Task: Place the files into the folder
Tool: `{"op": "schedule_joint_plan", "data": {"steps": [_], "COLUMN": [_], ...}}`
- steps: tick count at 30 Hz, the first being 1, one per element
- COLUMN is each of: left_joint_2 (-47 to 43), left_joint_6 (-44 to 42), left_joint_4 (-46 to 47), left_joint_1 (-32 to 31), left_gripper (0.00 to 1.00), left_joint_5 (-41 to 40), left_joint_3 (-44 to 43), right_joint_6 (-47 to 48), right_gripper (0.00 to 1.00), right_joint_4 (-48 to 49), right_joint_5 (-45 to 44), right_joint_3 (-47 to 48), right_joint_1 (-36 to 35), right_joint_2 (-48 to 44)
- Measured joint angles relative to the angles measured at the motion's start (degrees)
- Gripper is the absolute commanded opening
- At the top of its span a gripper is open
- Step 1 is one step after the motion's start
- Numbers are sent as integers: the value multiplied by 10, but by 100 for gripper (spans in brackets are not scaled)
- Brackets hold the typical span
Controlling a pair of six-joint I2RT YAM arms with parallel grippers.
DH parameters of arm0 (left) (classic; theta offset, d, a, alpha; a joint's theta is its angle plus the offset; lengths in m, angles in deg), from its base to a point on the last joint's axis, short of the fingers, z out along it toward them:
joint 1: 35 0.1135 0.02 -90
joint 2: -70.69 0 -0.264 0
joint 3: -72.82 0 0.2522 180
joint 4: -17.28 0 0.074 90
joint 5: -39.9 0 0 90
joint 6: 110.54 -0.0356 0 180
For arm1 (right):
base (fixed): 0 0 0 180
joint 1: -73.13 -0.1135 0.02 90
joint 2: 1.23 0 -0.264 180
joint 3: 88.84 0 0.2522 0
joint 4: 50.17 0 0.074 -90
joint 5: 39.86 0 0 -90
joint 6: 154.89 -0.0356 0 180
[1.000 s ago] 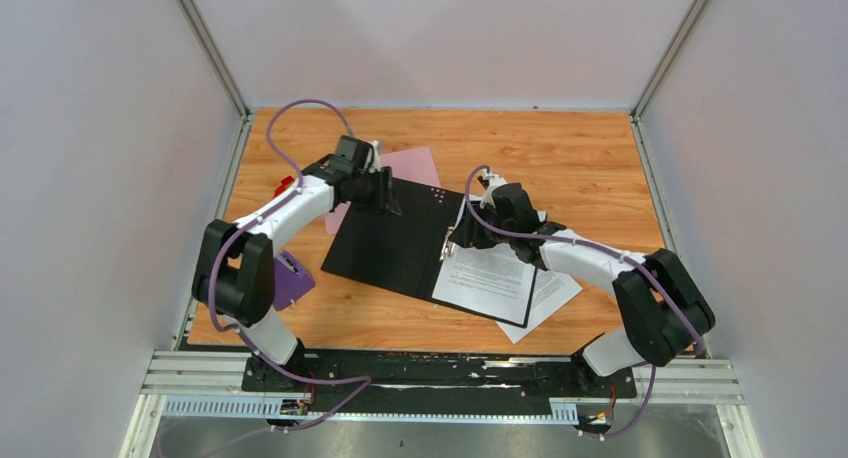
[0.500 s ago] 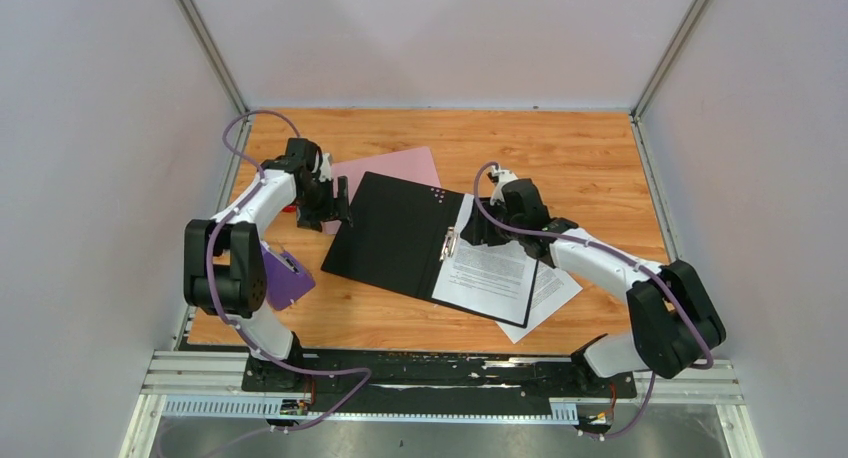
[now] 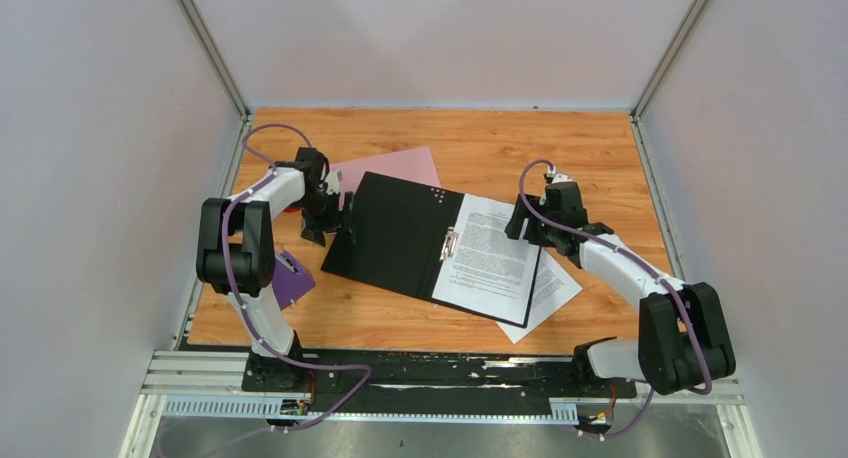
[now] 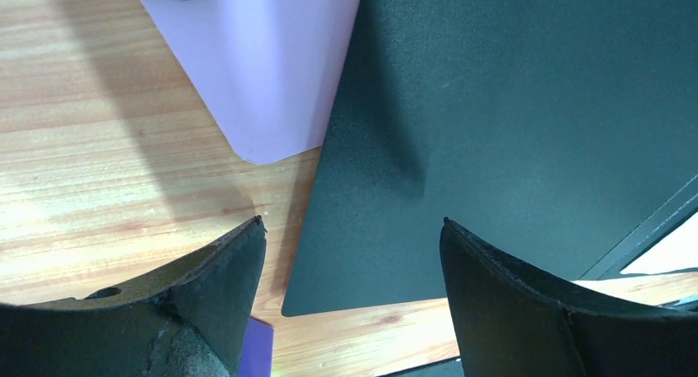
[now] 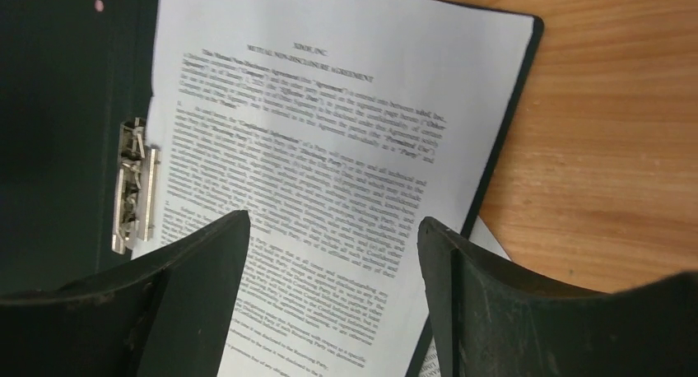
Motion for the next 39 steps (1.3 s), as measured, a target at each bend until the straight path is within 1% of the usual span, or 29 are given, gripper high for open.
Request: {"op": "schedule_joint_plan", "data": {"steps": [8,17,20,24,26,29,34,36,39], "left_joint_2": [12,11,-5,-62,-94,-141,-186,-203,-219], "left_joint_6": [-5,-7,-5,10,24,59,123,161,208], "left_joint_4": [0,1,-2,10,31,68,130,167,213], "left_joint_1": [0,3,8,12,13,11,-3,-11,-51], "left_gripper": [84,77,75,72,71,70,70,71,74], "left_joint_5": [38,91,107,150,179,248,337,359,381], "left_joint_3": [0,0,1,2,8,22,48,61,69], "right_joint_6": [0,1,1,1,2,2,2,2,2], "right_gripper": [75,74,73,73,73,73,73,73,74], "right_joint_4": [-6,23,49,82,93,97,98,99,97], "right_joint_5": [-2,1,6,9,9,10,10,10,14], "right_joint_3": [-38,-50,-51,-51,-50,-50,-50,-50,-42], "right_joint_1": [24,26,27,29,30,30,30,30,30], "right_joint_2": [16,37,49,63,67,69,70,71,77]}}
